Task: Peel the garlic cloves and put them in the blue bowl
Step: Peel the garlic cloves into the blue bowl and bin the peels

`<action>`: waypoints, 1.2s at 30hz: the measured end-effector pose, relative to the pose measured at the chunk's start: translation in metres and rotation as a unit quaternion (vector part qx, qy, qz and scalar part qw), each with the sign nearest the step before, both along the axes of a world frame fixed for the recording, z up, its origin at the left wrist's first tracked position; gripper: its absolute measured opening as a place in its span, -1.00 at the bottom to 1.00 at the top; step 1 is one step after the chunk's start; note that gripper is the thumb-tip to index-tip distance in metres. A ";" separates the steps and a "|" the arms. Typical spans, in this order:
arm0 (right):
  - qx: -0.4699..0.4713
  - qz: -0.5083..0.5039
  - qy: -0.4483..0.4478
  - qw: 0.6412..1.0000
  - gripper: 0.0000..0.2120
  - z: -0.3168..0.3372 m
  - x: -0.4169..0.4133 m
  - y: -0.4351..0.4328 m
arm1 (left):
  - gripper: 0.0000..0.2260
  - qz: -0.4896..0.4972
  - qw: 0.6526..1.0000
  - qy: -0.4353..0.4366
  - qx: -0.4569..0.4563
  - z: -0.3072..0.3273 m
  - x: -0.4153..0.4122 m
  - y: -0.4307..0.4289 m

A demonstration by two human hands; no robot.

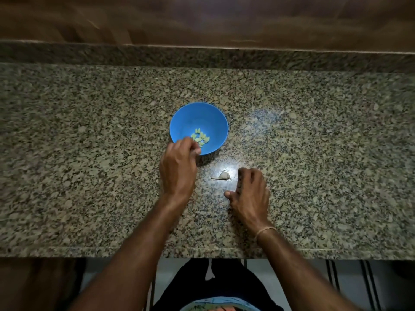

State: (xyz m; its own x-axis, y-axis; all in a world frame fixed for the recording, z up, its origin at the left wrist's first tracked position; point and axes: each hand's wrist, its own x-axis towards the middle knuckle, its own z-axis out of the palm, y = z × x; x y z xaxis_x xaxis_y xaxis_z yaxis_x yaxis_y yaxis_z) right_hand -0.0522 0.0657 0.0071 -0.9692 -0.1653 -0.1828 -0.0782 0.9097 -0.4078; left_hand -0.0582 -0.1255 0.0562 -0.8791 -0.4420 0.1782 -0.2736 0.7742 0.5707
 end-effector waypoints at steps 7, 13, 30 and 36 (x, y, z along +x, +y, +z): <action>-0.018 0.024 0.013 0.999 -0.34 -0.004 -0.004 0.008 | -0.75 0.018 0.995 -0.006 -0.096 -0.003 -0.030 -0.010; -0.055 0.051 0.017 0.997 -0.35 -0.009 -0.008 0.018 | -0.71 -0.157 0.986 -0.062 -0.012 -0.047 0.021 0.059; -0.479 -0.044 -0.082 0.873 -0.84 0.040 -0.012 0.041 | -0.68 0.099 0.645 -0.003 0.758 -0.012 0.034 0.099; -0.444 -0.029 -0.033 0.895 -0.89 0.046 -0.009 0.047 | -0.73 0.082 0.685 0.025 0.723 -0.006 0.043 0.112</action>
State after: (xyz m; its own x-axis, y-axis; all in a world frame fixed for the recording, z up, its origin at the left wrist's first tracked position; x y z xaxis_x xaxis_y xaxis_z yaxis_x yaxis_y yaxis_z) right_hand -0.0615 0.1124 0.0531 -0.9728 -0.2234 -0.0608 0.0091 0.2258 -0.9741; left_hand -0.0151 -0.0130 0.0503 -0.8054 -0.2808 -0.5220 -0.2404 -0.6502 0.7207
